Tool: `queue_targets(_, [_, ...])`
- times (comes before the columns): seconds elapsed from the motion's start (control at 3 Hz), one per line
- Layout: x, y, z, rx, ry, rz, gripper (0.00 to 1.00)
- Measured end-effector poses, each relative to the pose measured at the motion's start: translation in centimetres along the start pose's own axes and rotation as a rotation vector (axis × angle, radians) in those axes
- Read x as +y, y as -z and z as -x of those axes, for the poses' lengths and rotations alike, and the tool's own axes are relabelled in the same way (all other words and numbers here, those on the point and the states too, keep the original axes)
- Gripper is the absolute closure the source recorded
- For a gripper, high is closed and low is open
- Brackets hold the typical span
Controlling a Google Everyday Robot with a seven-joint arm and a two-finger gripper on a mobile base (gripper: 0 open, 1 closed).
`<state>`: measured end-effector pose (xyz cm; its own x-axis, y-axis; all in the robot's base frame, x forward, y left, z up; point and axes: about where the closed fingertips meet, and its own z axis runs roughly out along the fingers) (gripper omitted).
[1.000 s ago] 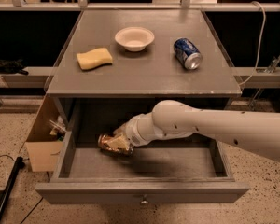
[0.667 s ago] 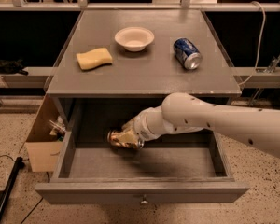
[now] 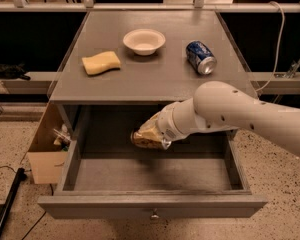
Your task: Pick orange can from top drawer and place on counter
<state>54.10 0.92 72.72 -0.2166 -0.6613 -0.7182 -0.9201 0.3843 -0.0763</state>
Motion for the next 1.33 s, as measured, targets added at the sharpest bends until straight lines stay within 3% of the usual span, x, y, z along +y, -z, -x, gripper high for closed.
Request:
queue_targets(1.0, [0.96, -0.35, -0.54, -0.014, -0.007, -0.014, 1.00])
queue_targets(1.33, [0.96, -0.35, -0.53, -0.014, -0.006, -0.014, 0.74])
